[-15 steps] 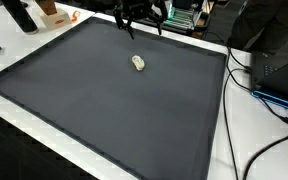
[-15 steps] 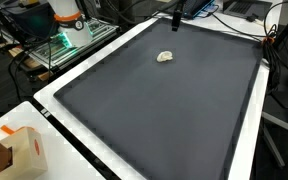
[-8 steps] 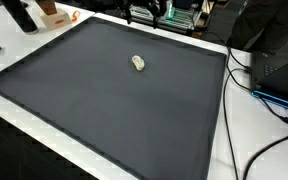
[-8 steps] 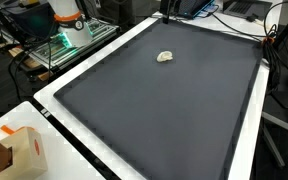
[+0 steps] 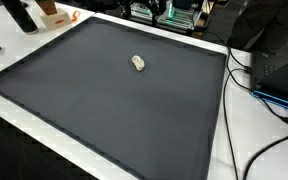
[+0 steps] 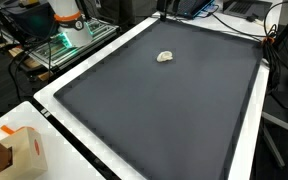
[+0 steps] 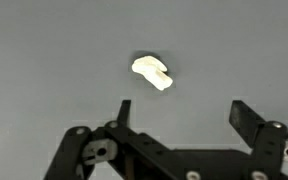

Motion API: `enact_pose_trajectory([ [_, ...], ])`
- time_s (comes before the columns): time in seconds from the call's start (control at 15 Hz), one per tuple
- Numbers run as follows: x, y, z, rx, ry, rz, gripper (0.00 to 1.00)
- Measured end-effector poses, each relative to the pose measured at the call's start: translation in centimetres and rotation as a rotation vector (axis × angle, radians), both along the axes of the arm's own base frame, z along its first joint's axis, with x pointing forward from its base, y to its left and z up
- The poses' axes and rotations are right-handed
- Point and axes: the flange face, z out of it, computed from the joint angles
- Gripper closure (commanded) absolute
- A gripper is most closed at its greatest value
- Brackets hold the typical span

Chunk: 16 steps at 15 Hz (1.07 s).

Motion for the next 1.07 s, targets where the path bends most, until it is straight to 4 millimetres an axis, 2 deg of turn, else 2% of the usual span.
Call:
enact_pose_trajectory([
  [0.2, 0.2, -0.1, -1.6, 0.012, 0.034, -0.140, 0.00],
  [0.47, 0.4, -0.6, -5.5, 0.041, 0.095, -0.311, 0.00],
  [0.8, 0.6, -1.1, -10.2, 0.047, 0.063, -0.405, 0.00],
  [1.07, 0.6, -1.3, -13.2, 0.031, 0.072, -0.451, 0.00],
])
